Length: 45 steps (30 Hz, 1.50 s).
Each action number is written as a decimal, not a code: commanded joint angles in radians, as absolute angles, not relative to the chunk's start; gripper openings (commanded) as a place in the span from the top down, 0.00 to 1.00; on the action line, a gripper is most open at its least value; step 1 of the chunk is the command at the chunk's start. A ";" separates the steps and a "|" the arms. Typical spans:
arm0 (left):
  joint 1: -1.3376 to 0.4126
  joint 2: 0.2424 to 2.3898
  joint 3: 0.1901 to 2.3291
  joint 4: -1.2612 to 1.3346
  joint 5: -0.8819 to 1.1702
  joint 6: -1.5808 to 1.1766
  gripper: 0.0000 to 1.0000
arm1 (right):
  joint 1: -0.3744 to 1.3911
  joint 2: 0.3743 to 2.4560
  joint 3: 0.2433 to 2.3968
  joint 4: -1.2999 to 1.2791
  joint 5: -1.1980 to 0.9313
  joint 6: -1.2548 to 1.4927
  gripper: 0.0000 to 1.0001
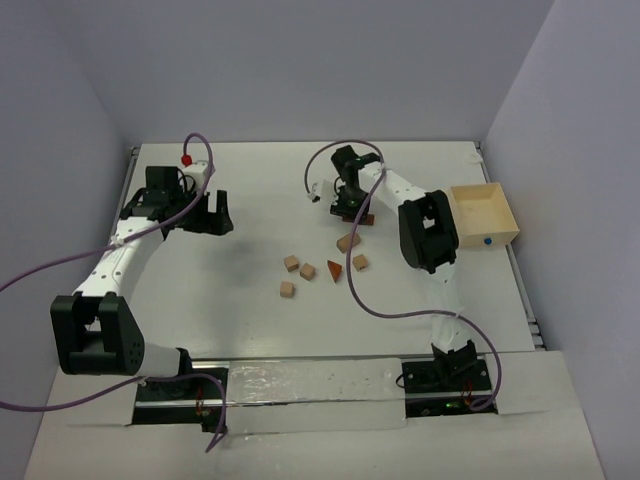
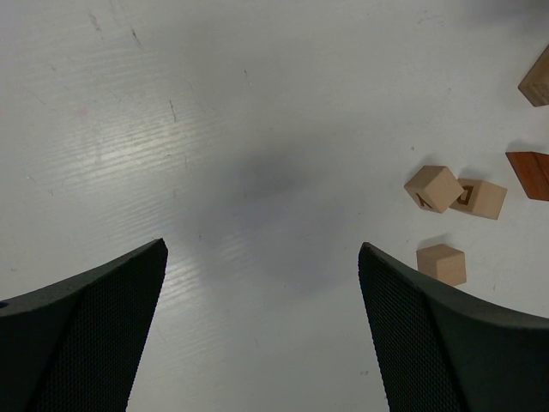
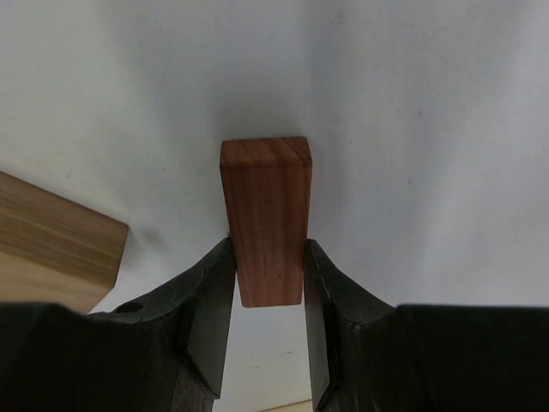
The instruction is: Build the wood block tower
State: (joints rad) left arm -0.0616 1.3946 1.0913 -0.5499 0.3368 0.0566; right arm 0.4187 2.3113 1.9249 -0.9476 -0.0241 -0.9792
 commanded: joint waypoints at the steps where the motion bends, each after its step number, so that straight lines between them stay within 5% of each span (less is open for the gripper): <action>1: -0.052 1.362 1.082 -0.528 0.339 0.055 0.01 | 0.447 2.189 1.766 -0.915 -0.044 -0.973 1.00; 13: -0.049 1.355 1.078 -0.520 0.336 0.063 0.01 | 0.640 2.029 1.510 -0.885 -0.136 -0.780 1.00; 29: -0.048 1.336 1.075 -0.529 0.319 0.071 0.01 | 0.610 2.051 1.809 -1.023 -0.284 -0.187 1.00; 38: -0.048 1.360 1.095 -0.513 0.332 0.049 0.01 | 0.579 2.125 1.941 -1.031 -0.003 0.355 1.00; 45: -0.048 1.365 1.096 -0.508 0.328 0.038 0.01 | 0.571 2.271 2.063 -1.055 0.125 0.492 1.00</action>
State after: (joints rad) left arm -0.0551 1.3693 1.0721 -0.5450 0.3191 0.0521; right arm 0.5713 2.1918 1.9775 -1.0203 -0.0085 0.3425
